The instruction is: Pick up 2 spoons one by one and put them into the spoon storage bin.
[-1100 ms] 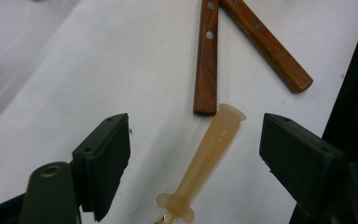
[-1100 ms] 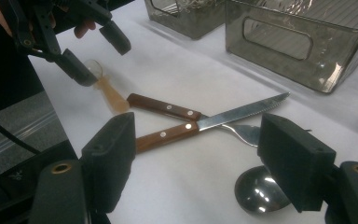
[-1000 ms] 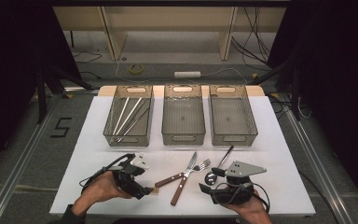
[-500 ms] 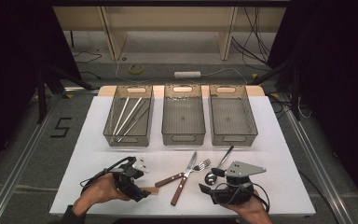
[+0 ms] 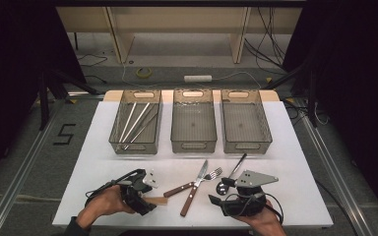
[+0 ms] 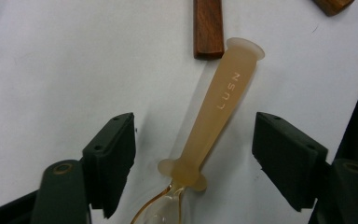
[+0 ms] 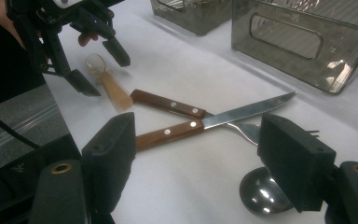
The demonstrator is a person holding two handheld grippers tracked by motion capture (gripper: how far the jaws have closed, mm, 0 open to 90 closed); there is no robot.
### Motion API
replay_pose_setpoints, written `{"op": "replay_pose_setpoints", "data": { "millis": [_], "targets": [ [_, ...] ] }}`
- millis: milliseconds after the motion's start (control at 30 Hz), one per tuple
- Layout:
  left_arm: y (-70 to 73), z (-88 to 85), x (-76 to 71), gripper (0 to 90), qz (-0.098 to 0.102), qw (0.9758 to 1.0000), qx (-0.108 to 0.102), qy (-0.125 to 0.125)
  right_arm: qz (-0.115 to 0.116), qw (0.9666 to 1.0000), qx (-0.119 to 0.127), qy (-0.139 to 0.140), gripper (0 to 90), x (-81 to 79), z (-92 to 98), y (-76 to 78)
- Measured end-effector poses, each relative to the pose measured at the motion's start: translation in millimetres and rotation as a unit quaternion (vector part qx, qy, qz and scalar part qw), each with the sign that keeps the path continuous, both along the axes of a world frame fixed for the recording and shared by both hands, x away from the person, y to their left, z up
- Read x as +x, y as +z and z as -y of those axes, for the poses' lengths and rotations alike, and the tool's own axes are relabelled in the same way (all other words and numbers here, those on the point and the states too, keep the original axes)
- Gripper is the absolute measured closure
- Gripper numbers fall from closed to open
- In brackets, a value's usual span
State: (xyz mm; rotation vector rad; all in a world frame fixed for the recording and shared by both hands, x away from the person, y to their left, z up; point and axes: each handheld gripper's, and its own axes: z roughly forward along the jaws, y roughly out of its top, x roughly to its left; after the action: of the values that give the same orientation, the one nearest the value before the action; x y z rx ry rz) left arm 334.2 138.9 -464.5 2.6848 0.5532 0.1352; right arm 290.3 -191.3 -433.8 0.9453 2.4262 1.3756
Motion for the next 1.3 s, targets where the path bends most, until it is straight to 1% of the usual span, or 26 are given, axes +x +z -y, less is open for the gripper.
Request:
{"op": "replay_pose_setpoints", "data": {
  "millis": [100,267,400,567,600,667,767,900,933,1133,1233,1300],
  "targets": [
    [-1.2,1.3,-0.7,36.0,0.000,1.0000,0.008,-0.005,0.000,1.0000,0.001,0.000,29.1,0.1,0.2,0.3],
    [-2.1,2.3,-1.3,43.0,0.004,0.9999,0.010,-0.013,0.000,1.0000,-0.003,0.002,29.2,0.1,-1.3,0.1],
    [-2.4,1.8,-0.7,47.1,0.005,0.9995,0.019,-0.024,-0.003,1.0000,-0.006,0.005,29.2,-0.3,-2.9,-0.2],
    [-2.6,2.6,-0.7,54.6,-0.003,0.9993,0.013,-0.034,-0.004,0.9999,-0.008,0.009,29.3,-0.4,-4.6,-1.0],
    [-2.9,2.5,-0.9,57.1,-0.007,0.9993,0.010,-0.036,-0.004,0.9999,-0.008,0.009,29.3,-0.3,-4.7,-1.0],
    [-2.3,2.2,-1.5,61.5,-0.009,0.9989,0.011,-0.046,-0.004,0.9999,-0.008,0.009,29.3,-0.1,-4.7,-0.9],
    [-2.5,2.5,-2.4,68.0,-0.010,0.9985,0.011,-0.052,-0.004,0.9999,-0.008,0.008,29.4,-0.1,-4.2,-0.8],
    [-2.7,2.3,-3.9,73.9,-0.010,0.9980,0.007,-0.062,-0.004,0.9999,-0.008,0.006,29.5,0.5,-3.9,-0.9],
    [-2.7,2.5,-4.1,75.1,-0.010,0.9981,0.006,-0.061,-0.005,0.9999,-0.008,0.006,29.5,0.4,-3.8,-0.9],
    [-2.9,1.9,-3.7,76.3,-0.013,0.9981,0.003,-0.061,-0.007,0.9999,-0.008,0.007,29.6,0.6,-3.3,-1.2],
    [-2.4,2.6,-4.3,76.7,-0.012,0.9981,0.005,-0.060,-0.007,0.9999,-0.007,0.008,29.8,0.5,-3.2,-1.1],
    [-1.9,2.4,-4.1,76.8,-0.014,0.9982,0.007,-0.059,-0.008,0.9999,-0.008,0.007,29.8,0.8,-2.9,-1.2]
  ]
}}
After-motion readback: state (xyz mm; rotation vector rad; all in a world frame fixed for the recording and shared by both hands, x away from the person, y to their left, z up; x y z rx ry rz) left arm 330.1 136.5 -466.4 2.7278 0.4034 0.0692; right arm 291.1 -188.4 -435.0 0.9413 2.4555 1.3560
